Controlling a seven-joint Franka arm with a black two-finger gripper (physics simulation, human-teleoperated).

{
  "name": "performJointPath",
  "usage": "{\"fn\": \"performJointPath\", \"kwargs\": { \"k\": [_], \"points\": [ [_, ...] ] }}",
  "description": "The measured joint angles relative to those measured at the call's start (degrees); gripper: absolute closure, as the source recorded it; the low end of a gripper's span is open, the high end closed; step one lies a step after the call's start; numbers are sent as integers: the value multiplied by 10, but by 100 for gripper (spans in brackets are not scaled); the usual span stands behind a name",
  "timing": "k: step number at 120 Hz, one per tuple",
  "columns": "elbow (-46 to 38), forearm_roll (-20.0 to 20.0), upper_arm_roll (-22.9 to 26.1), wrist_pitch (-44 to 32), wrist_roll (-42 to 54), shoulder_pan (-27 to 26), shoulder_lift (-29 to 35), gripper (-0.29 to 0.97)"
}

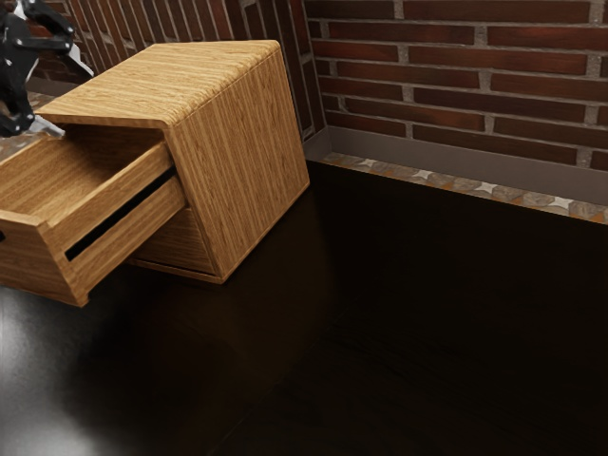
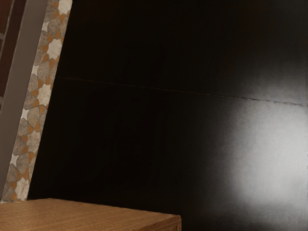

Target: Pull the drawer handle with one arm to open the drawer

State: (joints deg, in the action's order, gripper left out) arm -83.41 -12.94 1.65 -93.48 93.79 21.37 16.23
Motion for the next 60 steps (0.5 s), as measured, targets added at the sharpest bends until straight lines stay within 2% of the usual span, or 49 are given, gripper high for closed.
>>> {"fn": "performJointPath", "kwargs": {
  "k": [10, 22, 40, 60],
  "points": [
    [38, 23, 45, 28, -122, 0, -50, 4],
    [63, 43, 69, 53, -248, -4, -102, 2],
    [80, 64, 79, 94, -400, -9, -113, 1],
    [85, 75, 85, 94, -529, -1, -140, 0]
  ]
}}
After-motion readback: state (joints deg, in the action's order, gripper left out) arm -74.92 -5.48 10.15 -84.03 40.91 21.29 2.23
